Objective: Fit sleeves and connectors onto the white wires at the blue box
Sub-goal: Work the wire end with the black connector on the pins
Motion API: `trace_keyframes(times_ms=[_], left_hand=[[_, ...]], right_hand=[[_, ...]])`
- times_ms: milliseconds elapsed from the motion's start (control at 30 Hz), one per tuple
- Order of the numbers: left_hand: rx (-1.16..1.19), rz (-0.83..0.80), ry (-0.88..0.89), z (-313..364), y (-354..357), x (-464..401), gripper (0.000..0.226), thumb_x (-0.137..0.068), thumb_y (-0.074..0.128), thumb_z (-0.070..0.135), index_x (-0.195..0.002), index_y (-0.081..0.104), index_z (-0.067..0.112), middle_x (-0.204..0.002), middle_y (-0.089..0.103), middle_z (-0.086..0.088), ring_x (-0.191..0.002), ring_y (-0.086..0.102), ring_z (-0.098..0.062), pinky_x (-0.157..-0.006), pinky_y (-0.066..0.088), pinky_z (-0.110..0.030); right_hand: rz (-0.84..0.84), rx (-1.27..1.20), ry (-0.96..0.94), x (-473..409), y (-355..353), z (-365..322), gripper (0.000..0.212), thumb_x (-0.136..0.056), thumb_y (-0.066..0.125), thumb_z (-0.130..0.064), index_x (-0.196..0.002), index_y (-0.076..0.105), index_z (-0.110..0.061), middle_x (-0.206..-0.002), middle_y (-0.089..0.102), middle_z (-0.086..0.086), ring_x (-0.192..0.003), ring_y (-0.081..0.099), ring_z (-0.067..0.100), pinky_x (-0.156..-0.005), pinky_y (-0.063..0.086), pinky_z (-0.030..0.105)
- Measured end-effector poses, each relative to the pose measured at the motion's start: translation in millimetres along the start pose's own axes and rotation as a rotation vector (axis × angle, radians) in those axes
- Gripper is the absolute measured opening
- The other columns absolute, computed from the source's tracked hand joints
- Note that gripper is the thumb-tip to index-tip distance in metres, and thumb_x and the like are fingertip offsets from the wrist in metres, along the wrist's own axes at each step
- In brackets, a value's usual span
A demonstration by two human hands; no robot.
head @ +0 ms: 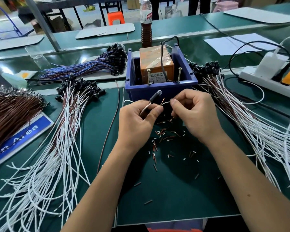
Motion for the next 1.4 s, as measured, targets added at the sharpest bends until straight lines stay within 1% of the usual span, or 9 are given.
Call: trace_keyframes(times_ms=[200,300,433,600,833,1000,1133,1267,1400], left_hand=[[0.023,0.053,-0.011,-1.2,-3.5,-0.3,0.009,-0.090,0.077,0.022,-0.084,0.080,0.016,-0.068,0.069,0.009,-0.060,0.059,-0.008,-0.059,0.045,-0.029],[0.123,0.072,-0.035,2.8,-4.8,-1.3,0.011,-0.091,0.075,0.019,-0.085,0.081,0.012,-0.071,0.074,0.001,-0.063,0.065,-0.014,-0.060,0.052,-0.033],[0.441,0.048,-0.137,5.2,-0.3,1.3,0.014,-0.094,0.069,0.014,-0.088,0.079,0.007,-0.057,0.063,0.010,-0.045,0.042,0.000,-0.047,0.035,-0.012],[0.631,0.014,-0.263,3.1,8.0,2.3,0.016,-0.091,0.068,0.019,-0.082,0.079,0.013,-0.052,0.050,0.005,-0.044,0.030,-0.008,-0.044,0.025,-0.020],[0.653,-0.079,-0.241,7.0,10.7,2.3,0.017,-0.093,0.068,0.018,-0.081,0.079,0.018,-0.054,0.051,0.006,-0.045,0.029,-0.007,-0.046,0.020,-0.026],[0.636,-0.006,-0.217,11.2,4.6,-0.3,0.017,-0.091,0.067,0.016,-0.080,0.080,0.016,-0.109,0.077,-0.010,-0.043,0.036,-0.005,-0.043,0.028,-0.017],[0.596,0.071,-0.180,11.1,-1.9,0.0,0.015,-0.095,0.068,0.020,-0.089,0.079,0.013,-0.078,0.073,-0.008,-0.044,0.033,-0.009,-0.044,0.024,-0.021],[0.621,0.187,-0.210,5.9,-5.2,-1.4,0.015,-0.100,0.064,0.015,-0.093,0.076,0.009,-0.073,0.073,-0.009,-0.042,0.038,-0.004,-0.044,0.030,-0.016],[0.542,0.300,-0.206,1.5,-10.7,-3.9,0.010,-0.099,0.067,0.013,-0.095,0.073,0.007,-0.071,0.073,-0.009,-0.043,0.042,-0.006,-0.047,0.036,-0.017]], right_hand=[[0.108,0.120,-0.142,6.6,2.9,-10.4,0.015,-0.098,0.072,-0.017,-0.083,0.074,-0.013,-0.066,0.070,-0.003,-0.060,0.068,0.016,-0.059,0.055,0.036],[0.078,-0.135,0.022,3.7,5.5,1.7,0.005,-0.097,0.076,-0.019,-0.095,0.076,-0.015,-0.070,0.075,0.000,-0.065,0.071,0.009,-0.063,0.053,0.021],[-0.071,-0.545,0.197,6.0,27.6,9.2,0.022,-0.091,0.076,-0.017,-0.113,0.076,-0.016,-0.081,0.076,0.006,-0.071,0.065,0.010,-0.063,0.050,0.020],[-0.133,-0.725,0.218,8.6,38.7,6.5,0.020,-0.085,0.075,-0.024,-0.102,0.084,-0.020,-0.083,0.074,0.002,-0.070,0.059,0.007,-0.060,0.046,0.018],[-0.094,-0.699,0.117,7.1,30.8,1.2,0.015,-0.088,0.075,-0.022,-0.099,0.082,-0.015,-0.079,0.074,0.002,-0.057,0.055,0.004,-0.050,0.040,0.014],[0.020,-0.716,0.051,1.0,9.9,-3.8,0.008,-0.098,0.068,-0.020,-0.097,0.076,-0.017,-0.081,0.068,0.004,-0.055,0.048,0.012,-0.045,0.034,0.021],[0.078,-0.678,-0.022,-0.8,-2.3,-10.7,0.013,-0.107,0.055,-0.011,-0.097,0.064,-0.014,-0.092,0.072,0.010,-0.060,0.053,0.017,-0.042,0.033,0.021],[0.113,-0.648,-0.070,-0.8,-7.2,-13.1,0.012,-0.107,0.055,-0.012,-0.098,0.060,-0.016,-0.108,0.076,0.014,-0.062,0.055,0.017,-0.040,0.033,0.020],[0.223,-0.497,-0.127,0.6,-12.5,-11.9,0.011,-0.103,0.065,-0.015,-0.094,0.068,-0.012,-0.091,0.077,0.011,-0.053,0.053,0.016,-0.044,0.035,0.020]])
Point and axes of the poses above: each hand's wrist, its own x-axis away from the middle knuckle, its own y-axis out of the palm, z = x × y, the point moved 7 cm from there along -x, towards the middle knuckle
